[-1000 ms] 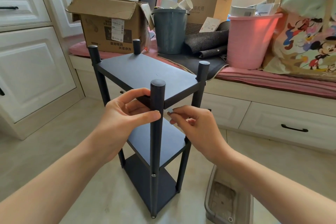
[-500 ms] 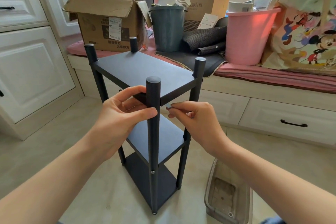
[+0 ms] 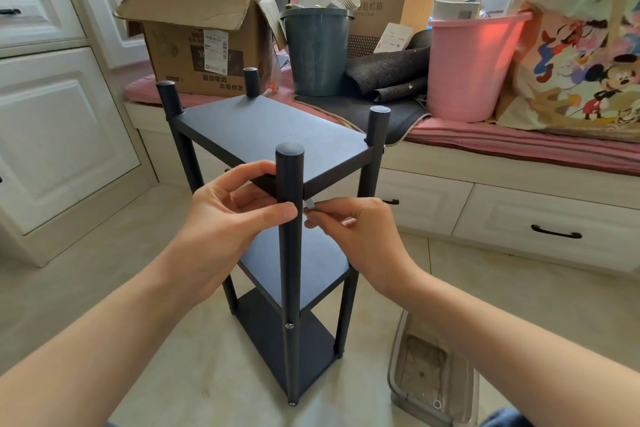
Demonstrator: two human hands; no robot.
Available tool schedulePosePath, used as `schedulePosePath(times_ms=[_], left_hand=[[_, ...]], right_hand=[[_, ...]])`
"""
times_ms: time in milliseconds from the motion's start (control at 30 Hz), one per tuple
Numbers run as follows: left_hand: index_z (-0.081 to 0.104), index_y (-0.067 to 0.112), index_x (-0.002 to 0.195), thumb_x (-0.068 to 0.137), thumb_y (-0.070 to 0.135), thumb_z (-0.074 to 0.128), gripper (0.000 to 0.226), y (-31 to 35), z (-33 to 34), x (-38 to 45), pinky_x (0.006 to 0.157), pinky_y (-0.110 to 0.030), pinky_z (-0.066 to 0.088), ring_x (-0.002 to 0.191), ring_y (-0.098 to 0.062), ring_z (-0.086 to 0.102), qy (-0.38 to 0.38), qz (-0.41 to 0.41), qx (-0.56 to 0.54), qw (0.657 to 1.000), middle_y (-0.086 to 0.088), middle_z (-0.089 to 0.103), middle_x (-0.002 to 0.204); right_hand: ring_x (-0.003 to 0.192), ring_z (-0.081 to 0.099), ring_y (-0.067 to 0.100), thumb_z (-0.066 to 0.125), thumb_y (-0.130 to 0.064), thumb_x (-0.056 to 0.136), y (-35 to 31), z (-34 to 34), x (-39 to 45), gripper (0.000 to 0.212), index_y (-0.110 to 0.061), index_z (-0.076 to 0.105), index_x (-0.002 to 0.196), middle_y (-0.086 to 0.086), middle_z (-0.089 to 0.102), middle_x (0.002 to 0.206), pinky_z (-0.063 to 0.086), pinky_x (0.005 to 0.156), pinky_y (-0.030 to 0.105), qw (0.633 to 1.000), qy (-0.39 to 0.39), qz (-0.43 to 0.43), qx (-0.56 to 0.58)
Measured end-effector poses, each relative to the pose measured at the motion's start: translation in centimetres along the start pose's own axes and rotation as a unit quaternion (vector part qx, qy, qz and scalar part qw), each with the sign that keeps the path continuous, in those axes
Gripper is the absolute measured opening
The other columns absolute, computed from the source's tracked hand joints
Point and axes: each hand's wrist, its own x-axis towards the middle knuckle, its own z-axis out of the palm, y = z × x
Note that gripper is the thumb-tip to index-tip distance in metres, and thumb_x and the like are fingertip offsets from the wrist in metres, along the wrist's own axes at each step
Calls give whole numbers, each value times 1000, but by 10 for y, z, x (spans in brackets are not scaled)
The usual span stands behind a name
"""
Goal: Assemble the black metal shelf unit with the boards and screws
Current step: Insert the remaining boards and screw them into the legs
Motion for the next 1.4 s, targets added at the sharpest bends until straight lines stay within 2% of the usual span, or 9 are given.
schedulePosePath(times_ms=[300,433,600,767,933,1067,1267,1333,1400], left_hand=[[77,29,99,53,23,84,47,1,-2,0,78,-22,58,94,-26,75,-2,0,-15,1000,-8,78,100],[79,33,95,51,24,84,45,1,-4,0,77,-21,58,93,-25,75,-1,1,-16,1000,-7,78,100],[80,36,94,52,23,84,44,0,-7,0,78,-21,58,93,-24,75,-11,3,-21,1000,-7,78,100],[80,36,96,52,22,84,46,-2,-11,1,78,-21,58,95,-25,75,-10,1,-24,1000,-8,78,101],[79,37,98,52,25,84,47,-2,-13,1,80,-22,58,97,-25,75,-16,0,-8,1000,-7,78,102],[77,36,105,54,27,84,52,-2,-14,-1,85,-24,58,100,-25,74,-22,4,4,1000,-7,77,106],[66,37,120,53,31,86,70,-5,-8,-7,92,-29,58,104,-23,72,6,23,79,997,2,75,106],[60,39,123,60,30,86,69,-7,-2,-10,88,-23,58,103,-14,70,21,43,156,987,11,71,101],[53,39,127,70,25,86,68,-11,6,-14,83,-11,54,99,-3,67,27,70,241,968,16,67,97]], right_hand=[[83,68,3,69,-15,89,0,21,2,15,-14,78,102,-5,77,94,55,82,18,1000,14,-6,23],[78,66,-3,69,-13,89,-1,29,3,15,-13,78,101,-5,77,93,52,78,11,999,32,-10,35],[78,68,13,69,-12,90,-3,38,5,11,-10,79,95,0,77,88,57,75,25,998,40,-6,42],[83,70,12,69,-14,91,-4,40,7,13,-12,79,99,-1,77,92,57,80,24,998,29,1,57],[84,65,0,67,-18,92,0,29,2,15,-16,77,103,-6,76,93,50,80,9,1000,0,-10,27],[84,66,6,66,-19,93,7,8,-4,16,-13,75,105,-7,73,91,50,78,11,999,-16,-21,-27],[78,63,3,60,-15,96,12,-26,-14,12,-10,71,94,-6,69,83,46,69,10,1000,5,2,-19],[73,62,6,57,-15,98,15,-37,-14,16,-11,67,87,-2,67,79,47,65,16,998,37,46,32],[74,60,17,52,-16,100,19,-44,-12,20,-11,62,83,7,66,80,49,65,29,989,81,102,73]])
